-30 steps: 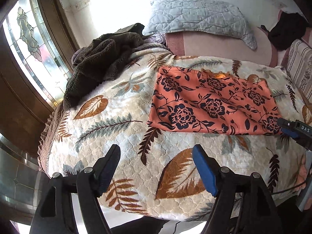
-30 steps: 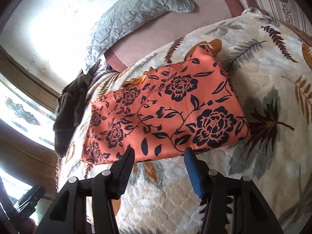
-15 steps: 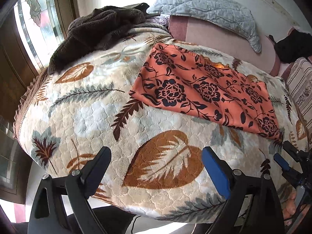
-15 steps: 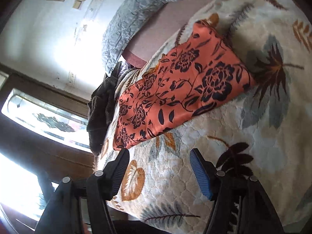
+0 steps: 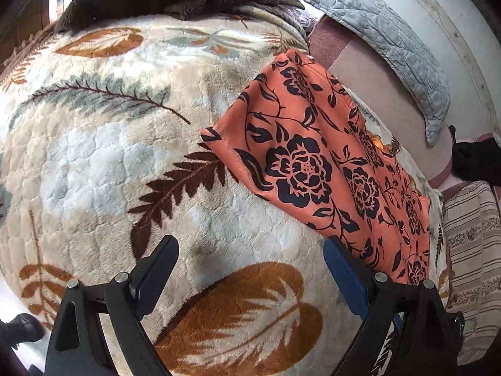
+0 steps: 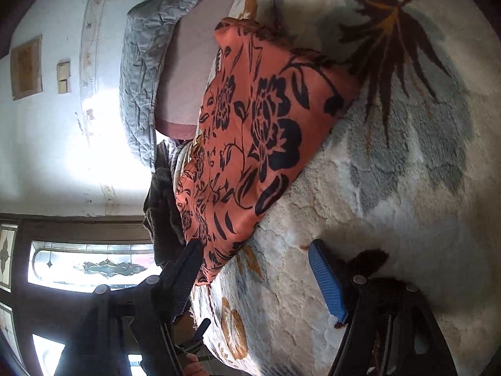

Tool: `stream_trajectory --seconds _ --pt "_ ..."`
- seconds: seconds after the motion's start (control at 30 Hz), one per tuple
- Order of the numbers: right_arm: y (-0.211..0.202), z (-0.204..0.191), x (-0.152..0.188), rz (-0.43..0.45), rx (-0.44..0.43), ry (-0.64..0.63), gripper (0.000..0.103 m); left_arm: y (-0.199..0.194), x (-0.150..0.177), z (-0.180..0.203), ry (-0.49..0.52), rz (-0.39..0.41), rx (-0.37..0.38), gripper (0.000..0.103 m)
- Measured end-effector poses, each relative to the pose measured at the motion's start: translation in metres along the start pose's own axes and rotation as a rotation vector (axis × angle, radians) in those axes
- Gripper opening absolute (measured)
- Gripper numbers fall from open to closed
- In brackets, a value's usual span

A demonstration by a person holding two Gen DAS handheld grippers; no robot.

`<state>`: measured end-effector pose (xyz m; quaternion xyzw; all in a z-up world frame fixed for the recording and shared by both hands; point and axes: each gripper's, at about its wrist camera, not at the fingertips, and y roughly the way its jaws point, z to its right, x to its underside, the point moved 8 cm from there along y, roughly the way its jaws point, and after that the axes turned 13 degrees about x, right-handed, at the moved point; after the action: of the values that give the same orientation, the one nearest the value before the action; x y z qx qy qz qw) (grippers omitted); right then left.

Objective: Fold small clothes

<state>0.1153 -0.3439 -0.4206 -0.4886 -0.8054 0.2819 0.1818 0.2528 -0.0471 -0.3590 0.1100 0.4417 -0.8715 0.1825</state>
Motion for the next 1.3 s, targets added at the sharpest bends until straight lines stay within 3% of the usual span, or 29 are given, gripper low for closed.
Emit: stream_trajectory --seconds 0.1,0.2,0.37,0.4,0.47,0.5,0.6,0.63,0.7,0.73,0.8,0.9,1.03,1.17,1.3 --pt "-0.001 0.000 -0.008 0.031 -0.008 0.022 0.073 0.015 -0.006 -0.007 -0.056 -0.008 0.032 0.094" --pt "-0.001 -0.002 -0.022 0.063 -0.002 0.035 0.073 0.019 -0.026 -0.009 -0.072 0.038 0.050 0.094" --pt "0.000 0.000 -0.054 0.112 -0.027 0.139 0.073 0.038 -0.055 -0.010 -0.119 0.054 0.041 0.093" --pt "0.001 -0.002 -0.059 0.122 -0.028 0.143 0.073 0.041 -0.061 -0.009 -0.120 0.060 0.048 0.089" --pt "0.006 -0.007 -0.070 0.132 -0.030 0.132 0.073 0.049 -0.070 -0.007 -0.140 0.067 0.072 0.064" --pt "0.008 -0.010 -0.073 0.134 -0.033 0.126 0.074 0.053 -0.073 -0.010 -0.162 0.061 0.071 0.046" --pt "0.018 -0.021 -0.081 0.143 -0.006 0.076 0.072 0.055 -0.077 -0.012 -0.182 0.089 0.102 0.030" --pt "0.022 -0.023 -0.083 0.152 0.012 0.059 0.068 0.056 -0.078 -0.012 -0.173 0.094 0.104 0.025" --pt "0.028 -0.023 -0.088 0.169 0.052 0.033 0.047 0.054 -0.080 -0.010 -0.149 0.109 0.106 0.018" --pt "0.032 -0.021 -0.091 0.173 0.083 0.022 0.024 0.053 -0.080 -0.009 -0.144 0.115 0.104 0.016" --pt "0.030 -0.020 -0.093 0.186 0.085 0.016 0.022 0.045 -0.081 -0.006 -0.152 0.132 0.119 0.015" --pt "0.006 -0.045 -0.088 0.296 0.129 -0.130 0.018 0.020 -0.082 0.005 -0.116 0.170 0.149 0.013" --pt "-0.041 -0.065 -0.069 0.372 0.092 -0.212 0.014 -0.017 -0.075 0.018 -0.077 0.191 0.165 0.012" --pt "-0.076 -0.051 -0.035 0.346 0.091 -0.229 0.012 -0.055 -0.050 0.015 -0.025 0.180 0.144 0.012" --pt "-0.088 -0.007 -0.004 0.284 0.220 -0.244 0.010 -0.064 -0.007 -0.017 0.013 0.088 0.047 0.012"
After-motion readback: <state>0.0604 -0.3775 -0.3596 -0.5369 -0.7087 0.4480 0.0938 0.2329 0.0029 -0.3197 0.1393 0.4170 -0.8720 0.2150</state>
